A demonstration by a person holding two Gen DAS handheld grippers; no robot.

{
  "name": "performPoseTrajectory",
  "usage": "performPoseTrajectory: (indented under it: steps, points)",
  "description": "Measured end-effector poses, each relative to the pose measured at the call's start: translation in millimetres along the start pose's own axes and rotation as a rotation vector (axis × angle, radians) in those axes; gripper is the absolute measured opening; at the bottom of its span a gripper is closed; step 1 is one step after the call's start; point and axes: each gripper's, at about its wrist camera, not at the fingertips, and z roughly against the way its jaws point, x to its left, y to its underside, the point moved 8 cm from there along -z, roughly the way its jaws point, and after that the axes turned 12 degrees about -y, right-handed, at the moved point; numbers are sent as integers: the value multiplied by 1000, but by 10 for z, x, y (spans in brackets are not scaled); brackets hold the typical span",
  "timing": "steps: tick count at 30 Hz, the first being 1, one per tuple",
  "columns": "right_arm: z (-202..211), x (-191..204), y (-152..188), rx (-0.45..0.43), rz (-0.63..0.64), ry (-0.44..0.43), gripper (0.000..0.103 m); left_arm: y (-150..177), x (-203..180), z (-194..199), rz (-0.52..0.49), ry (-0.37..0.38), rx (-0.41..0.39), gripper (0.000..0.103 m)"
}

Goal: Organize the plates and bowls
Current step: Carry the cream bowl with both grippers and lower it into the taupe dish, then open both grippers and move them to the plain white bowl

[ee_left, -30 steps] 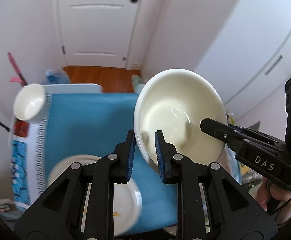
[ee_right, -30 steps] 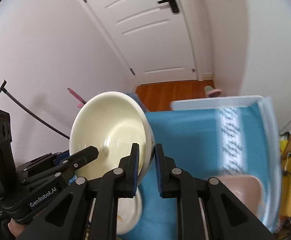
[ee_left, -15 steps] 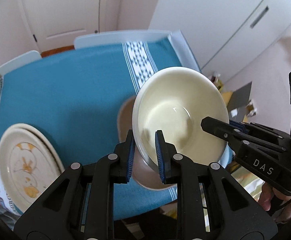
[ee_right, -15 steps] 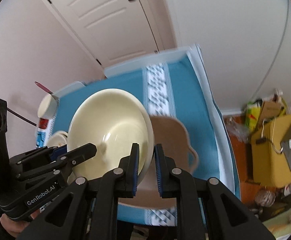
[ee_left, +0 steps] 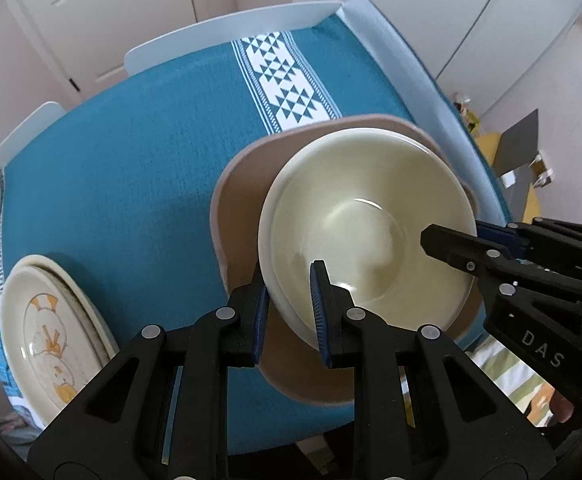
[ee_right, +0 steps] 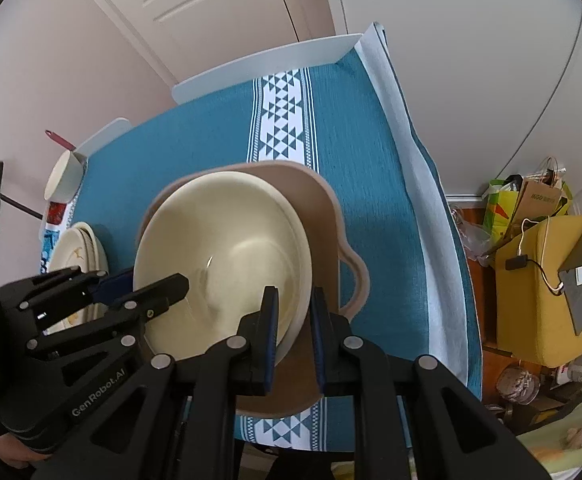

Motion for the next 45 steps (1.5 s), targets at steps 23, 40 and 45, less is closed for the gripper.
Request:
performPoseTrajectory:
  steps: [23, 40, 45]
  points:
    - [117, -4, -28, 20, 40, 46, 14, -76, -17, 45, -45, -73, -27, 18]
    - [938, 1356, -868, -209, 352, -179, 36, -172, 1648, 1633, 365, -147, -357, 103]
    - [917, 1980, -1179, -246, 473, -260, 93, 5, 2405, 1722, 507, -245, -351, 103]
